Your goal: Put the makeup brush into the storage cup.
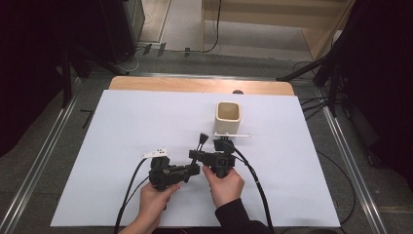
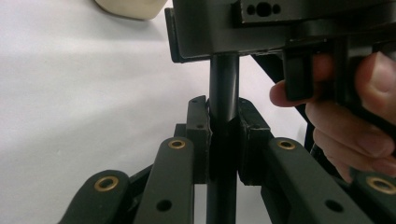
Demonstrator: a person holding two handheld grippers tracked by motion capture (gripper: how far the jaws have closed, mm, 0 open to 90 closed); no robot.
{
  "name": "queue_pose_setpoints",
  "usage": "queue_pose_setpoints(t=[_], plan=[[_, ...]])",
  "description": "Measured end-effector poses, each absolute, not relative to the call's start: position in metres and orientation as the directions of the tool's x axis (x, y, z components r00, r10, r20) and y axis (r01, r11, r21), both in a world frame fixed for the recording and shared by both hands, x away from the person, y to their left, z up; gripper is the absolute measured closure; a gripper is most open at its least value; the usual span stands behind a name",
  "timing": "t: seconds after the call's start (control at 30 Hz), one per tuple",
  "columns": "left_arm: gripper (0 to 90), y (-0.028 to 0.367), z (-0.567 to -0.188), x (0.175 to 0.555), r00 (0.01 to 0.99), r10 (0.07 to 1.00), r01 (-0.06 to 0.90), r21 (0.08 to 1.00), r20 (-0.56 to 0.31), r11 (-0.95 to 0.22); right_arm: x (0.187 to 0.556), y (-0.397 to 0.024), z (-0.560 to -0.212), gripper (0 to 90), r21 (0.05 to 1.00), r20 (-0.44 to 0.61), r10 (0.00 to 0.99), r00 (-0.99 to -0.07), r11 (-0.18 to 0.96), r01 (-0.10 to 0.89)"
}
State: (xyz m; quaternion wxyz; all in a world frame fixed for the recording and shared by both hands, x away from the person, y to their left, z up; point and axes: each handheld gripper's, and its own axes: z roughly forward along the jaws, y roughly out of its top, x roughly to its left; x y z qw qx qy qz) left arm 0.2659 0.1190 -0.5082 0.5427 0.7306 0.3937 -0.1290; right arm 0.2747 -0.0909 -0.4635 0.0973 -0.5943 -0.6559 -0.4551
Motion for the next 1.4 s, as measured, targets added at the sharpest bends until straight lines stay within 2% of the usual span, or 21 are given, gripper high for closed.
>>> queue_pose_setpoints(t=[0.1, 0.23, 0.43, 0.8, 1.0, 1.4], plan=[[76.3, 0.119, -0.51, 0.268, 0.658, 0.427, 0.719, 0.686, -0.62, -0.11, 0.274, -0.09, -0.463, 78.7, 0.472, 0.68, 0.681, -0.273, -0.12, 0.874], [63.3, 0.117, -0.511, 0.271, 0.659, 0.44, 0.726, 0.669, -0.61, -0.16, 0.275, -0.091, -0.464, 78.7, 0.467, 0.685, 0.675, -0.274, -0.118, 0.876], [55.5, 0.118, -0.509, 0.272, 0.667, 0.461, 0.721, 0.664, -0.585, -0.201, 0.277, -0.092, -0.463, 78.7, 0.47, 0.675, 0.683, -0.279, -0.107, 0.876], [49.4, 0.123, -0.503, 0.277, 0.665, 0.437, 0.734, 0.64, -0.606, -0.23, 0.283, -0.099, -0.46, 78.7, 0.477, 0.644, 0.709, -0.287, -0.079, 0.875], [46.5, 0.123, -0.501, 0.278, 0.672, 0.449, 0.731, 0.628, -0.59, -0.268, 0.285, -0.1, -0.458, 78.7, 0.48, 0.624, 0.72, -0.302, -0.047, 0.876], [46.1, 0.131, -0.493, 0.283, 0.68, 0.453, 0.725, 0.622, -0.576, -0.296, 0.287, -0.099, -0.458, 78.6, 0.469, 0.576, 0.746, -0.335, 0.034, 0.883]])
